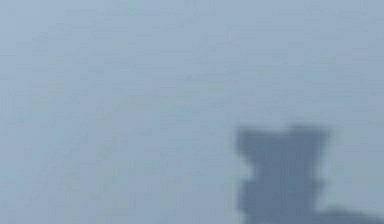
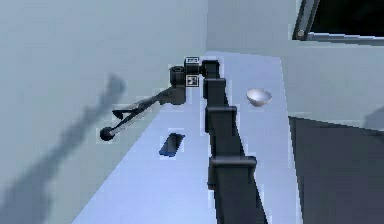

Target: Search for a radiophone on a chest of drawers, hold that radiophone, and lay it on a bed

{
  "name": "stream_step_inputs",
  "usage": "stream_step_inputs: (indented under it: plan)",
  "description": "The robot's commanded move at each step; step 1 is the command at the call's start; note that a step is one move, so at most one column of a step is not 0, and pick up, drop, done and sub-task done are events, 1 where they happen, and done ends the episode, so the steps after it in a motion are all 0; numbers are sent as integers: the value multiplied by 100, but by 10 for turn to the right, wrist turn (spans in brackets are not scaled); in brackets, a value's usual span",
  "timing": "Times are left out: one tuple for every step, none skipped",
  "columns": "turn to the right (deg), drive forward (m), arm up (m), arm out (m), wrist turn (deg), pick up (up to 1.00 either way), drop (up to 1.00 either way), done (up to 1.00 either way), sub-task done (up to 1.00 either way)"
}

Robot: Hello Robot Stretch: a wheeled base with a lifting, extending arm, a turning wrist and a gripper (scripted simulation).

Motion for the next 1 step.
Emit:
stream_step_inputs:
  plan:
    - [0, 0, 0, 0, 450, 0, 0, 0, 0]
